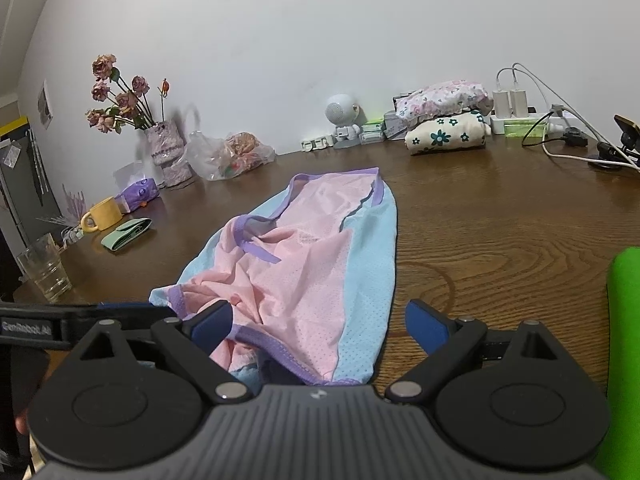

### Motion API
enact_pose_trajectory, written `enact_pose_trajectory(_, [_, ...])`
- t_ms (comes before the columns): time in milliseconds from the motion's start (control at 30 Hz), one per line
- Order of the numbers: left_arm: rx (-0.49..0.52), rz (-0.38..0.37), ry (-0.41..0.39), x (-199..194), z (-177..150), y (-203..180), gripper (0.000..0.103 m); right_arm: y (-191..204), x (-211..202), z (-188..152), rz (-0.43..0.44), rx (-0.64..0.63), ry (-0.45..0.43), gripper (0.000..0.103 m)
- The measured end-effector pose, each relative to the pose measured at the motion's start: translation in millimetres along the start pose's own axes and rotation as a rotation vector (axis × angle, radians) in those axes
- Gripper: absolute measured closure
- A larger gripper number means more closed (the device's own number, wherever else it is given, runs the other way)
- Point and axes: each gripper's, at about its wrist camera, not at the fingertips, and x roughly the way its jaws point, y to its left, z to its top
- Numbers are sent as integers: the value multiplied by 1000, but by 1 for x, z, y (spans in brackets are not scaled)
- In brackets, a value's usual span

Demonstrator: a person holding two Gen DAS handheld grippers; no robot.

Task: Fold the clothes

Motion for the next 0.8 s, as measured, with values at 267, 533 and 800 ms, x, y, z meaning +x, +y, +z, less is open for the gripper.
enact_pose_trajectory(267, [-10,-8,-55,5,7,11,24,0,-2,-1,-2,-3,-7,8])
enact_pose_trajectory(533, [-23,-22,-35,10,3,19,24,1,-1,0,5,-5,5,8])
enact_pose_trajectory(800, [-19,-33,-60,4,-2,16,24,1,0,-1,-9,1,2,8])
